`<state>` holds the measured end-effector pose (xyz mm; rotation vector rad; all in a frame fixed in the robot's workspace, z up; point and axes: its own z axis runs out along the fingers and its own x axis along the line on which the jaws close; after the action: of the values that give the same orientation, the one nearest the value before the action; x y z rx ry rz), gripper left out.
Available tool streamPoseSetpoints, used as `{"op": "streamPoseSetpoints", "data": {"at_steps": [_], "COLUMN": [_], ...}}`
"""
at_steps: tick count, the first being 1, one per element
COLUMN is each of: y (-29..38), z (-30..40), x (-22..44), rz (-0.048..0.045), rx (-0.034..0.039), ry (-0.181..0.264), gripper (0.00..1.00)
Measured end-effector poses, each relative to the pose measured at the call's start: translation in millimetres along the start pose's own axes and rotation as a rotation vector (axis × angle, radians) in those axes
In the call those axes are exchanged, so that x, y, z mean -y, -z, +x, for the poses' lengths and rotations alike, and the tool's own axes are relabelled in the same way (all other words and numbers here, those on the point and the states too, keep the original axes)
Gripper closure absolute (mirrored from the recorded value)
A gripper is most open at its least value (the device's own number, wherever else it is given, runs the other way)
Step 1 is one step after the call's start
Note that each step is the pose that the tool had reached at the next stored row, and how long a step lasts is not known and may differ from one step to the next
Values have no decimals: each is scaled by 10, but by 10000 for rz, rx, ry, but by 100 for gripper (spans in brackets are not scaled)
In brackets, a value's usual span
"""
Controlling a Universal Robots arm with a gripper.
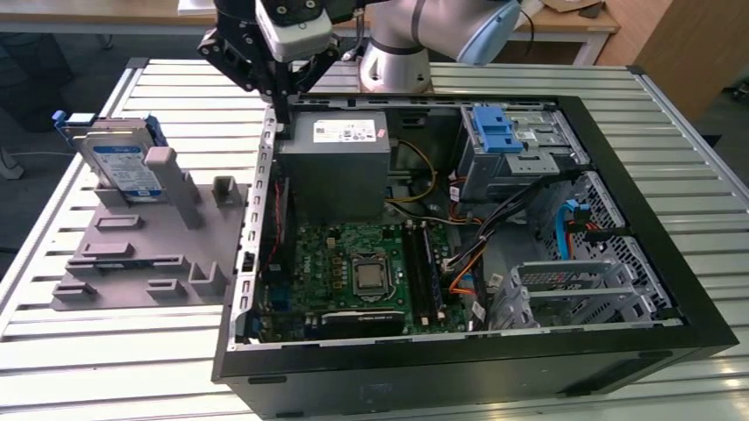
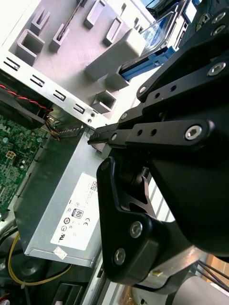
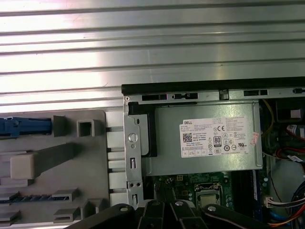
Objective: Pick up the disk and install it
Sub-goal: 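Reach for the disk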
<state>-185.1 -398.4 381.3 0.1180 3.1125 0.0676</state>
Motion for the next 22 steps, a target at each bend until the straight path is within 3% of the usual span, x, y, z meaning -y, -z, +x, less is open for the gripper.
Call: {"op": "streamPoseSetpoints", "data": {"at_steps": [18, 22], "y": [-7, -7], "z": [102, 165], "x": [-19, -32], "rz": [0, 0], "rx": [-1, -1], "ry": [1, 0], "gripper": [89, 89]}}
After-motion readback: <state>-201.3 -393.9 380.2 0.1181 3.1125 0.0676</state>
